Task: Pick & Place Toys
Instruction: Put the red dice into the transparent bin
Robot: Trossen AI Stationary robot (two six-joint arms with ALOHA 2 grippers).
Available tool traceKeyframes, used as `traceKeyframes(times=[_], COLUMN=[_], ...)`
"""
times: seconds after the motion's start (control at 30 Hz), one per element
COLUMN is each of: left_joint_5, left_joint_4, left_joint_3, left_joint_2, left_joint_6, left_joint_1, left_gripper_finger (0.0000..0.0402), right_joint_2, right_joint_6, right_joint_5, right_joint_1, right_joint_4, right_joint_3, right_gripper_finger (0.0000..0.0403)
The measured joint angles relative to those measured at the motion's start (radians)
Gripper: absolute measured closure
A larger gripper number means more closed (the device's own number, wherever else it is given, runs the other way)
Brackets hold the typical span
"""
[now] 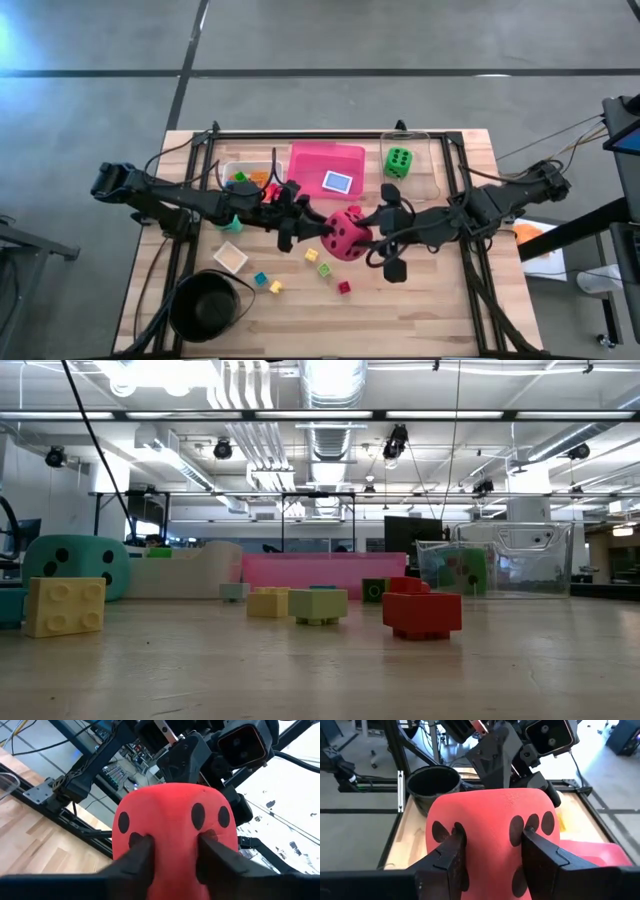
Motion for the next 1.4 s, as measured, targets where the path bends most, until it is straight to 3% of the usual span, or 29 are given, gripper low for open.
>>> traceKeyframes(times=[0.2, 0.3, 0.5, 0.73, 0.93, 1.1, 1.4], left_joint_5=[0.001, 0.005, 0.003, 0.075, 0.124, 0.101, 0.044], left_joint_4=[-0.021, -0.049, -0.078, -0.174, -0.396, -0.547, -0.767], left_joint_3=[0.002, 0.004, 0.008, 0.007, 0.004, 0.003, 0.003], left_joint_2=[0.001, 0.001, -0.002, -0.019, -0.131, -0.254, -0.393], left_joint_6=[-0.053, -0.075, -0.08, -0.148, -0.075, -0.002, -0.013], left_joint_1=[0.002, 0.005, 0.03, 0.095, 0.158, 0.181, 0.183], left_gripper_finger=[0.0073, 0.0017, 0.005, 0.006, 0.006, 0.006, 0.006], right_joint_2=[-0.014, -0.023, -0.03, -0.028, -0.032, -0.035, -0.037], right_joint_6=[0.063, 0.101, 0.155, 0.227, 0.329, 0.398, 0.565], right_joint_5=[-0.028, -0.072, -0.153, -0.152, -0.143, -0.144, -0.143], right_joint_1=[-0.003, -0.003, 0.0, -0.018, -0.067, -0.134, -0.31], right_joint_4=[-0.032, -0.037, -0.051, -0.076, -0.141, -0.182, -0.378], right_joint_3=[-0.003, -0.004, -0.006, -0.005, -0.004, -0.003, -0.002], right_gripper_finger=[0.0268, 0.0268, 0.0277, 0.0282, 0.0283, 0.0284, 0.0285])
